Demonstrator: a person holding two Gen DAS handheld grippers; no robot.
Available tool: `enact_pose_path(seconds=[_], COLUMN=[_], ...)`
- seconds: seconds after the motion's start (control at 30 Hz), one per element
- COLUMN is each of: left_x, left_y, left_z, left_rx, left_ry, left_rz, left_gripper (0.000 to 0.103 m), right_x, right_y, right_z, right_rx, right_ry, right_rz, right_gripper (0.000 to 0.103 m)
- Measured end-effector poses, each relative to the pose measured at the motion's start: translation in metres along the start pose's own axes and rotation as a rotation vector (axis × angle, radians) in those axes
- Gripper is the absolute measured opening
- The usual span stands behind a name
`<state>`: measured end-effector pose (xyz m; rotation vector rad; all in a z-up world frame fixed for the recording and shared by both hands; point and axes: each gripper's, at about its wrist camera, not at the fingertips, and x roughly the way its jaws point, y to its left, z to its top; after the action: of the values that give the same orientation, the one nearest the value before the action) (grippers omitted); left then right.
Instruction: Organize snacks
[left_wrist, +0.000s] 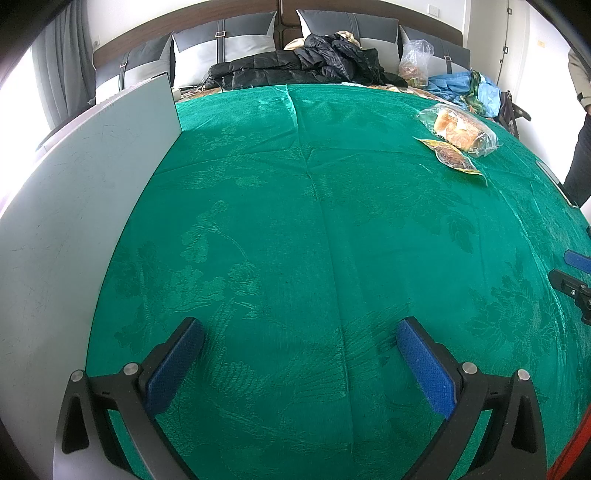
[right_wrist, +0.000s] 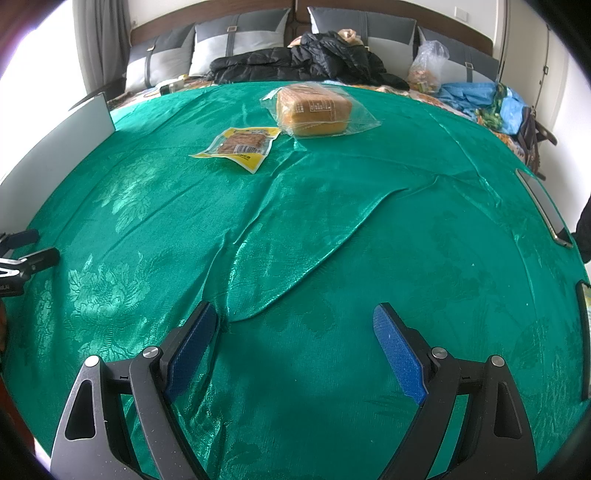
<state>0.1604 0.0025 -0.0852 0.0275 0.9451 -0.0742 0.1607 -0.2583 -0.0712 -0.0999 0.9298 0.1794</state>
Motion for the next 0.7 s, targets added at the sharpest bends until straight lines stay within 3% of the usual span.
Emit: enact_pose_path(seconds=[0.6, 0.7], left_x=[0.0003, 0.0022], left_y=[0.0006, -0.0024], left_z=[0.0004, 0.0079], left_rx=[-0.002, 0.005], left_ry=[0.001, 0.097], left_rz=[-0.002, -0.016], left_gripper=[0.103, 0.103], right_x=[-0.0001, 0.0000], right_y=[0.0000, 0.0000], right_z=[0.0000, 0.0000], right_rx=[0.000, 0.000], right_ry=[0.000, 0.000], right_rz=[0.000, 0.000], right_gripper=[0.089, 0.089])
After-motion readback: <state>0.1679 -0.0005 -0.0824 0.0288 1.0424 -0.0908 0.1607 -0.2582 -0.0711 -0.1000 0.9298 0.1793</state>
